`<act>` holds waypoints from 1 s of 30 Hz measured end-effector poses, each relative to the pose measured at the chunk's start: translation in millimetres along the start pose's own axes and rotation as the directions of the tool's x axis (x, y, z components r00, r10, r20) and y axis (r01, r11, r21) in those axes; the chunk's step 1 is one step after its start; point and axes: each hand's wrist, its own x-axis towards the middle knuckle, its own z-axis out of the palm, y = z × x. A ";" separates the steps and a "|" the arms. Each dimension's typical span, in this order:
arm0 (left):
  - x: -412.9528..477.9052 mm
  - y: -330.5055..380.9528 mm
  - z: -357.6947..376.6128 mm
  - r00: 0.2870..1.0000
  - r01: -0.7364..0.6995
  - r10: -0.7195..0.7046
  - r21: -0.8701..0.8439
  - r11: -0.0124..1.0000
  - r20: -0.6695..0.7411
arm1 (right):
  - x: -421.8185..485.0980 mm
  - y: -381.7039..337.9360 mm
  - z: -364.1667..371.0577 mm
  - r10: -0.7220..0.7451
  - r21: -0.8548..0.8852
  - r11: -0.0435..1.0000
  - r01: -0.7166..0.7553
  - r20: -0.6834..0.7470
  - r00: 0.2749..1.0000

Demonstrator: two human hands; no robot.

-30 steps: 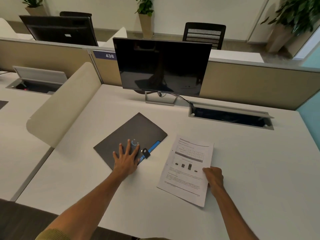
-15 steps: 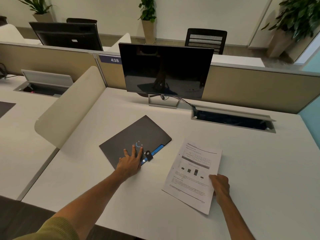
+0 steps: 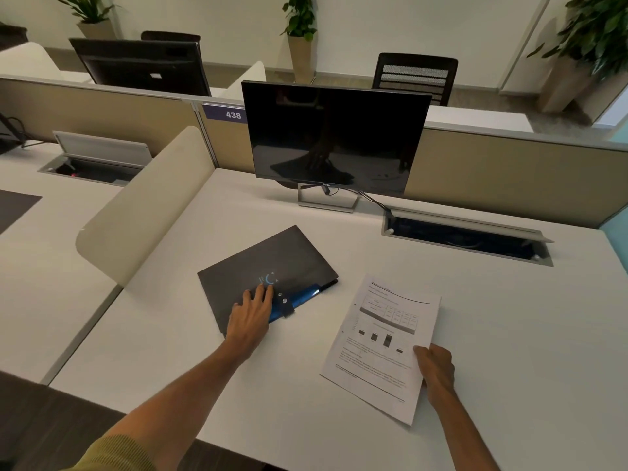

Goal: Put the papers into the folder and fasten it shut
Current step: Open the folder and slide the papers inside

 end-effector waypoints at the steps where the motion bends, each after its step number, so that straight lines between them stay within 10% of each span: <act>1: 1.5 -5.0 -3.5 0.999 -0.014 0.015 0.031 0.999 -0.036 | 1.7 0.8 0.3 -0.005 -0.011 1.000 0.005 -0.003 1.000; 19: 36.5 -83.3 -109.7 0.939 0.065 -0.125 -0.191 0.979 -0.320 | -7.7 -8.1 12.2 -0.121 -0.029 0.992 0.127 0.149 0.981; 30: 29.7 -75.9 -97.0 0.956 -0.103 0.055 -0.156 0.982 -0.289 | -5.5 -5.5 7.3 -0.087 0.245 0.969 0.027 0.236 0.968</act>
